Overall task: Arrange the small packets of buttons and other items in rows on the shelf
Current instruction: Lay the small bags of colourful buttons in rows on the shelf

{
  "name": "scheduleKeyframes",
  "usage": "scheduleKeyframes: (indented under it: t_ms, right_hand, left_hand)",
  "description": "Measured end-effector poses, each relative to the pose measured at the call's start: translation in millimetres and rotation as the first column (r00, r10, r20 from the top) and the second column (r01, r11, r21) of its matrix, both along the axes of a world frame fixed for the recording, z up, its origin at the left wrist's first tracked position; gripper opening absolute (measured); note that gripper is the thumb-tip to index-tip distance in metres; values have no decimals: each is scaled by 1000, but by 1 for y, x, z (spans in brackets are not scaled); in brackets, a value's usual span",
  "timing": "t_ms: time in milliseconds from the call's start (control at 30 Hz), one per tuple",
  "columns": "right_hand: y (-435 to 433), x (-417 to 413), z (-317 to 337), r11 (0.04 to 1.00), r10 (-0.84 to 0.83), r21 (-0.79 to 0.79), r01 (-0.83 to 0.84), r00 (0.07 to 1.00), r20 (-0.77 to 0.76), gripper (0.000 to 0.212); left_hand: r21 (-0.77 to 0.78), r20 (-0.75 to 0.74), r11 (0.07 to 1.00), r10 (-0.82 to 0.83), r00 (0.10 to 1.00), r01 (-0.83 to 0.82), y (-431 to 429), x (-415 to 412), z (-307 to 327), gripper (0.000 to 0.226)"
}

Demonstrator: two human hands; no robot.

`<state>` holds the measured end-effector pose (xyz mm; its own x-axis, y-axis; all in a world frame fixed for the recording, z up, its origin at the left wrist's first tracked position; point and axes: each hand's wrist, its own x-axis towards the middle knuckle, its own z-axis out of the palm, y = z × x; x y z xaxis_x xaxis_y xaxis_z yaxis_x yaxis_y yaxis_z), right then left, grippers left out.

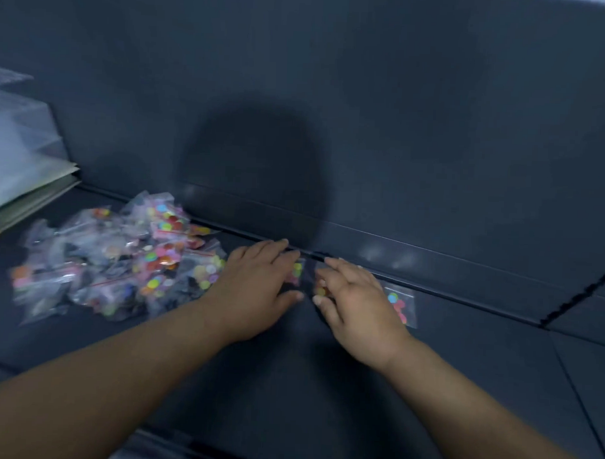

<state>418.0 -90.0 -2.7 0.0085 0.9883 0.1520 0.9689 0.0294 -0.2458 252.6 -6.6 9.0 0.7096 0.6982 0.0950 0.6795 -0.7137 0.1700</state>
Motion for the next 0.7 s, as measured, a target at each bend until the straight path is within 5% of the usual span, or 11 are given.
scheduleKeyframes:
  t_ms: [333,500,700]
  right_hand:
    - [74,-106,-1,996,47,-69,-59,985,-164,44]
    - [103,-135,-4,980,-176,-149,135,933,-312,33]
    - [126,-148,-10,901,-410,-306,307,831,-375,59]
  left_hand:
    - [40,22,979,197,980,-198,67,-124,6,73]
    - [-7,-18,980,199,980,-199,98,-154,-2,48]
    - [-20,-11,996,86,996,-86,129,-159,-12,40]
